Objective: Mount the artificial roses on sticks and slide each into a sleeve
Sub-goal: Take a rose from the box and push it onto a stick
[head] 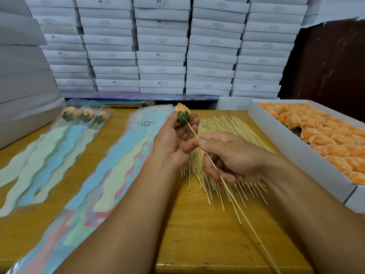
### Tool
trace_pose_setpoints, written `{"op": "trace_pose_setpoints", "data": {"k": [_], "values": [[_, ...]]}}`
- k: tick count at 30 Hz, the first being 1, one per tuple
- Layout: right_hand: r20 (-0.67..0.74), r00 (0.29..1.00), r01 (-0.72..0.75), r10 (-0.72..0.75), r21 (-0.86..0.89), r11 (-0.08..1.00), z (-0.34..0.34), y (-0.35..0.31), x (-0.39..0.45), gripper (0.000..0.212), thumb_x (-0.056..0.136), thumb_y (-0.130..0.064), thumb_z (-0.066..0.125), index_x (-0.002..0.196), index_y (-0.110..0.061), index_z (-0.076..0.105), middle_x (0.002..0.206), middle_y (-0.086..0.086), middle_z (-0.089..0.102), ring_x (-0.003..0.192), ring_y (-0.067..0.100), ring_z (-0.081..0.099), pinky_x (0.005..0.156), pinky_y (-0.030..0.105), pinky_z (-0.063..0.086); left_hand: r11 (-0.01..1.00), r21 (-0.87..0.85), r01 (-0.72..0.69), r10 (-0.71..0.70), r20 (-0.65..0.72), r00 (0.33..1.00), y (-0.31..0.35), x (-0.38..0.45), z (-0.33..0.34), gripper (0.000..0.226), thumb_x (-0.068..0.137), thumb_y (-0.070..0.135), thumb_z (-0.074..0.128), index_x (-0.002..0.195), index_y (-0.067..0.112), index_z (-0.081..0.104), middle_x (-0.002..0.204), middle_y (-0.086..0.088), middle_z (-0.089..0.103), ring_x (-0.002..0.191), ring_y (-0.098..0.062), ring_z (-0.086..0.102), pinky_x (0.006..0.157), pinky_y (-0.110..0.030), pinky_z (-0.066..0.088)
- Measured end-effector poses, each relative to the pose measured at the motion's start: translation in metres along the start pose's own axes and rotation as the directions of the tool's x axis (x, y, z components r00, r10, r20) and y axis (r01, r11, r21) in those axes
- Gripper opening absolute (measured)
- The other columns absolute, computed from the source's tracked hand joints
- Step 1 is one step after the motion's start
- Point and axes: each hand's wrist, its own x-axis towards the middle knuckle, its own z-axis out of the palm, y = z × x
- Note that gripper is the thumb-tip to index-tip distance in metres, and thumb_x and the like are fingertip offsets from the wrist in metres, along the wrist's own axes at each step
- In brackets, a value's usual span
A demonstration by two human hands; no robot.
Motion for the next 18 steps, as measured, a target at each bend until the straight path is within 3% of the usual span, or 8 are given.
{"op": "trace_pose_setpoints", "data": {"k": [5,18], "values": [[-0.009,1.0,-0.004,0.004,0.001,1.0,0.0005,-0.0003,0.0008,0.029,0.108,-0.035,0.039,0.115,-0.028,0.066,0.058,0.007,0.062,0.033,0.01,0.042,0.031,0.016,0.027,1.0,-0.008,0.005,-0.005,0.006,1.0,-0.0004,0.0002,-0.0001,0.036,0.104,0.03,0.051,0.117,-0.001,0.063,0.09,-0.013,0.075,0.07,-0.015,0.072,0.059,-0.02,0.056],[-0.027,0.999,-0.023,0.022,-0.023,0.999,0.0012,-0.0023,-0.0008,0.031,0.11,-0.031,0.035,0.119,-0.026,0.064,0.058,0.007,0.061,0.033,0.01,0.042,0.031,0.017,0.028,1.0,-0.003,-0.002,0.002,0.009,1.0,-0.0007,0.0014,0.0003,0.029,0.103,0.028,0.053,0.11,0.001,0.063,0.088,-0.014,0.075,0.07,-0.016,0.071,0.056,-0.02,0.056]]}}
